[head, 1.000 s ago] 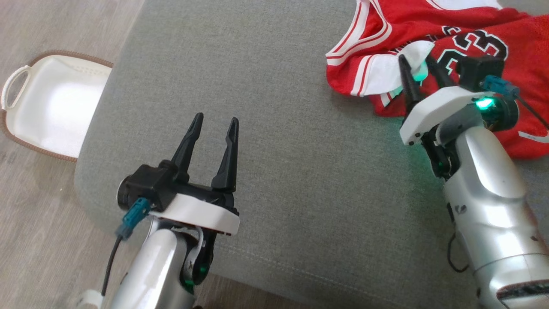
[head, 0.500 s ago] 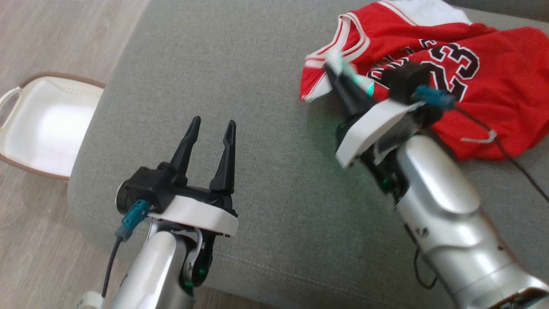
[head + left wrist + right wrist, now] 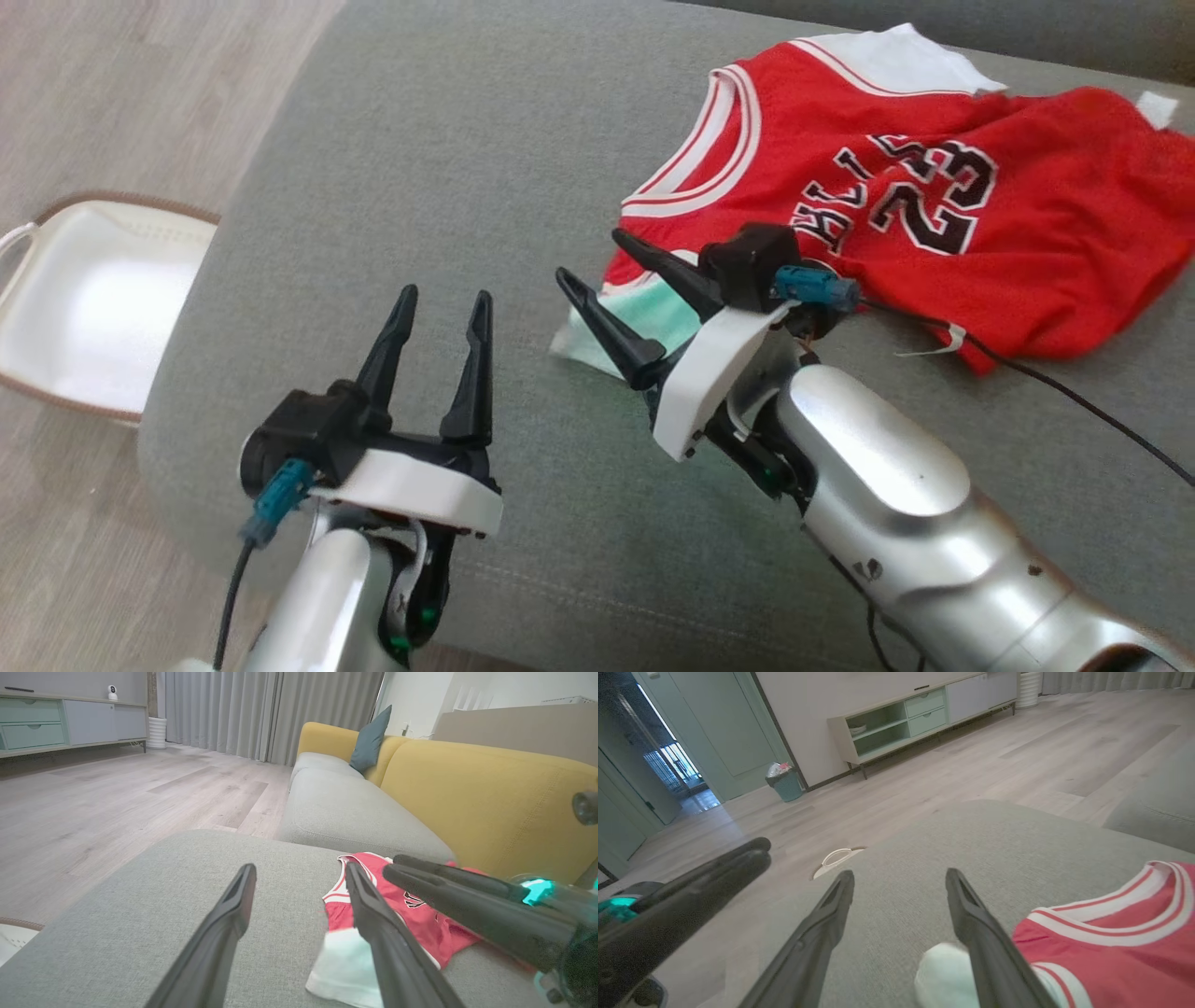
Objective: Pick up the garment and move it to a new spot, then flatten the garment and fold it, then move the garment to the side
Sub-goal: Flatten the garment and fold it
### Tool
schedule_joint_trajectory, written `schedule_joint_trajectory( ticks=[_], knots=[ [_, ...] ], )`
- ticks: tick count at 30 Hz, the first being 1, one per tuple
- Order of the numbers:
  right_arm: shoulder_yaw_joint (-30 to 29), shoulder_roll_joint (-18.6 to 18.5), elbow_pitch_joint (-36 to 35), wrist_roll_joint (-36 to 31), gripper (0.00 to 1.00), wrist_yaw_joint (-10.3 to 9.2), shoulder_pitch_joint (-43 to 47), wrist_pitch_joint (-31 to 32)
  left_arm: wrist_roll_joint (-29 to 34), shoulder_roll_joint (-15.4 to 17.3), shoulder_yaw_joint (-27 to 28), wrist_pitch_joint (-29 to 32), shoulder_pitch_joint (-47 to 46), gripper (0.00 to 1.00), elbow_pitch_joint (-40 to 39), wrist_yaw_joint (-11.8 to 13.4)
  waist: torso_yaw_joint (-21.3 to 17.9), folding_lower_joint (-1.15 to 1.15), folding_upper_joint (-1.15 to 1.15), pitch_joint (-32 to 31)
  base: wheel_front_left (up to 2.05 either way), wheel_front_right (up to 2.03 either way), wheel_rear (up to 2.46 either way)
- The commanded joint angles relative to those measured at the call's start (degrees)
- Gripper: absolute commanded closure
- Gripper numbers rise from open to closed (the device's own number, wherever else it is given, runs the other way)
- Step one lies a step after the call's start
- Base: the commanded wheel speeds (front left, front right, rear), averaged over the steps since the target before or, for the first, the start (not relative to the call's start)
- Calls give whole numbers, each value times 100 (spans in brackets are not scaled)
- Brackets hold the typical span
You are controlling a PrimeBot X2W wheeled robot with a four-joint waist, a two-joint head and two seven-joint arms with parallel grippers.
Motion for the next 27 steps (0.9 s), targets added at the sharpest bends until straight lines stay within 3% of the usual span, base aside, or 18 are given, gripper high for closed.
schedule_joint_trajectory(
  ticks=[1,10,17,22,27],
  knots=[
    [-24,137,-93,-116,0,20,-95,-7,71,47,212,-31,-110,0,-177,-5,-105,0,0,-50,0,0,0],
    [-1355,138,87,-1119,0,20,96,-423,118,47,304,-31,-80,0,-275,-2,-544,0,0,-171,0,0,0],
    [-3192,138,-308,-2018,0,20,1042,-736,163,47,336,-31,-114,0,-361,-29,-947,0,0,-84,0,0,0],
    [-4177,138,-534,-2055,0,20,1649,-907,205,47,317,-31,-183,0,-352,-82,-1145,0,0,59,0,0,0],
    [-4578,138,-445,-1915,0,20,1739,-1005,260,47,307,-31,-279,0,-330,-138,-1243,0,0,237,0,0,0]
  ],
)
